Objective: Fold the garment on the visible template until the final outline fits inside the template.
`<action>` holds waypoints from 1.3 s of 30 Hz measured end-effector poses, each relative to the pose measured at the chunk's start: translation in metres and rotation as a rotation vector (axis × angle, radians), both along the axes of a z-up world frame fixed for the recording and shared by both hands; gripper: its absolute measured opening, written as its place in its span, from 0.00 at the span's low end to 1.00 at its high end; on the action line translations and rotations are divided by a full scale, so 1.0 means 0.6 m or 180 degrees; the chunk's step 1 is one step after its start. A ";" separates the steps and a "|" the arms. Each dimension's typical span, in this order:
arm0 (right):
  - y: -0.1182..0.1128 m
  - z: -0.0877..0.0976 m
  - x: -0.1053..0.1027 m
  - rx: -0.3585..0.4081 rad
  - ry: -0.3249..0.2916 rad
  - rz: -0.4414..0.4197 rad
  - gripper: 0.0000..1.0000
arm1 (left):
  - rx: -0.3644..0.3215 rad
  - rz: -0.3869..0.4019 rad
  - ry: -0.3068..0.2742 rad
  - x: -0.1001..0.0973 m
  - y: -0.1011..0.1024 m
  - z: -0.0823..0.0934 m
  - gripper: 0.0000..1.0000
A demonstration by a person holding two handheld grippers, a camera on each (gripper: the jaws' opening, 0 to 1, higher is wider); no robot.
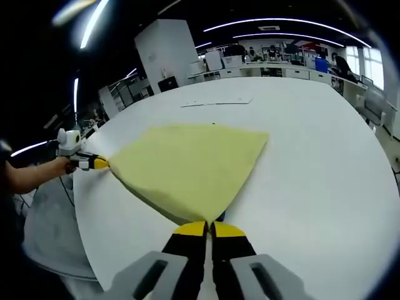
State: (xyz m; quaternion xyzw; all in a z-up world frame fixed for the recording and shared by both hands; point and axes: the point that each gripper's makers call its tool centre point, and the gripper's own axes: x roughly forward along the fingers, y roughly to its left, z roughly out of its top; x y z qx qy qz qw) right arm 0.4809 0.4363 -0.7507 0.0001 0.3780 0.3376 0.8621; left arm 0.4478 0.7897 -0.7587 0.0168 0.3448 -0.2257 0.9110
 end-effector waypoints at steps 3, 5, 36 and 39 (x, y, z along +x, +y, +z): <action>-0.001 -0.001 -0.002 -0.0019 0.0006 -0.0004 0.00 | 0.0208 -0.0220 -0.0017 -0.006 -0.009 -0.003 0.00; -0.003 -0.002 -0.003 -0.0033 0.0019 0.0004 0.00 | 0.0303 -0.0322 -0.0037 -0.009 -0.010 -0.004 0.00; -0.014 -0.005 -0.058 -0.0091 0.0105 0.0147 0.00 | 0.0632 -0.0854 -0.0014 -0.071 -0.024 -0.012 0.00; -0.015 -0.005 -0.058 -0.0094 0.0112 0.0142 0.00 | 0.0655 -0.0893 -0.0019 -0.073 -0.024 -0.013 0.00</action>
